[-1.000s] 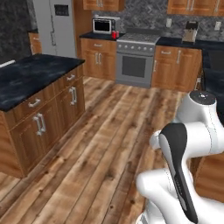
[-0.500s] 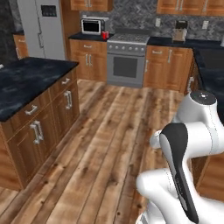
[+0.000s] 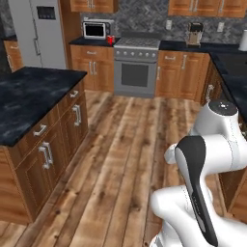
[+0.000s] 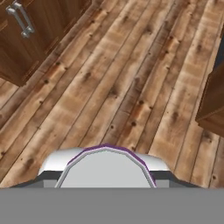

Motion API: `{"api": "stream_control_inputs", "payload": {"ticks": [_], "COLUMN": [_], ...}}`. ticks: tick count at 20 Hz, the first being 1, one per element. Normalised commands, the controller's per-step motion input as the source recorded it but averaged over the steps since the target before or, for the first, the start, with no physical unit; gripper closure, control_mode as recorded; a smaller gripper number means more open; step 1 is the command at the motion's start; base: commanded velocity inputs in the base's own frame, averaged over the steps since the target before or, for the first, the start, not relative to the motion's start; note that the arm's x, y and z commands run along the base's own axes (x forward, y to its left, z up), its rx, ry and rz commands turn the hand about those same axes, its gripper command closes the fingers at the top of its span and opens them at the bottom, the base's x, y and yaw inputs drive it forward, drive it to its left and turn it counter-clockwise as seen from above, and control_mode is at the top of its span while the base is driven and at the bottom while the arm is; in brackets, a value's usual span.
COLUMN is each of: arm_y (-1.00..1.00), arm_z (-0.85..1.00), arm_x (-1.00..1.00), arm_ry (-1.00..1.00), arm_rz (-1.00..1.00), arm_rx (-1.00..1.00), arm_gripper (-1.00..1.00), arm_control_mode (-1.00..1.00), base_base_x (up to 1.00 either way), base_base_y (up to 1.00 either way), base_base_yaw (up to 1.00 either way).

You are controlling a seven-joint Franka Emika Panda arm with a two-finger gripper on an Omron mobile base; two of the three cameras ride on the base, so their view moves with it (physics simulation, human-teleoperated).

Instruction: Four empty soda cans are scattered around the kitchen. Gather all the cans and cluster them next to the stove for recycling.

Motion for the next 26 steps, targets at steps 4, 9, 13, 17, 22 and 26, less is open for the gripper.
{"api": "stream_control_inputs", "payload": {"ticks": [4, 9, 13, 17, 22, 26], "arm_y": [0.0, 0.0, 0.0, 0.0, 0.0, 0.0], "arm_z": [0.0, 0.0, 0.0, 0.0, 0.0, 0.0], "arm_x": [0.0, 0.0, 0.0, 0.0, 0.0, 0.0], "arm_ry": [0.0, 0.0, 0.0, 0.0, 0.0, 0.0], "arm_rz": [0.0, 0.0, 0.0, 0.0, 0.0, 0.0], "arm_rx": [0.0, 0.0, 0.0, 0.0, 0.0, 0.0], "arm_gripper": [1.0, 1.0, 1.0, 1.0, 1.0, 1.0], "arm_control_mode": [1.0, 1.0, 1.0, 1.0, 1.0, 1.0], "base_base_x": [0.51, 0.52, 0.49, 0.48, 0.45, 0.49], "base_base_y": [0.29, 0.22, 0.1, 0.0, 0.0, 0.05], "base_base_yaw": [-0.17, -0.15, -0.11, -0.09, -0.09, -0.1]}}
